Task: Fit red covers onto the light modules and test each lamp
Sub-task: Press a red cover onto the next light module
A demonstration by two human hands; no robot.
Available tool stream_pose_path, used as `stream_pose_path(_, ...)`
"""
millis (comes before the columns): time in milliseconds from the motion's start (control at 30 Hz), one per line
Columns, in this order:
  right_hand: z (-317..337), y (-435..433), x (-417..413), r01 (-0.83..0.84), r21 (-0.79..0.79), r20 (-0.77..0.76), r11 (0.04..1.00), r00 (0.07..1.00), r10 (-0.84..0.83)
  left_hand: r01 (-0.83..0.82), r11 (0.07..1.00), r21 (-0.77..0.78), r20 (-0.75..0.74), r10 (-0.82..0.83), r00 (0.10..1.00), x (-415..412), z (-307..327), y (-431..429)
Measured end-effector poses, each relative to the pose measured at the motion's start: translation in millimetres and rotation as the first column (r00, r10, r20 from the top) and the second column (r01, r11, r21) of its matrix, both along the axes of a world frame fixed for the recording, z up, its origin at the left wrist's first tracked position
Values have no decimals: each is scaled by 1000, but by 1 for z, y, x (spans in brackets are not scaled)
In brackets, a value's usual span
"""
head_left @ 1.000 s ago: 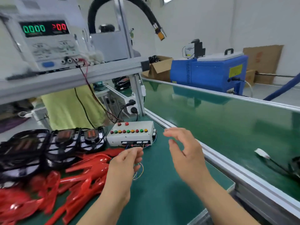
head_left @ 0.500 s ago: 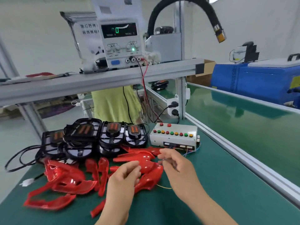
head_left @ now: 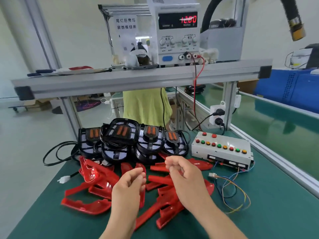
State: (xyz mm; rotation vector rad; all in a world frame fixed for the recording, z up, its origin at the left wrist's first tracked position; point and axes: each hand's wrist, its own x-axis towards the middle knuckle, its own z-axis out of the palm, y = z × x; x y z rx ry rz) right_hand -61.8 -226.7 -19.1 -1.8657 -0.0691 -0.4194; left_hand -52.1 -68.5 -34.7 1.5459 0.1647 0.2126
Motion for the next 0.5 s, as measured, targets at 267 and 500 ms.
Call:
stream_pose_path(267,4,44,28,-58,-54,-36,997,998,56,-64,998,-11,-59,63,996,13,-13,19)
stream_pose_path(500,-18,41,31,-80,-85,-120,993,990,69,-66,998,-23,-114,63,991,22,-10,26)
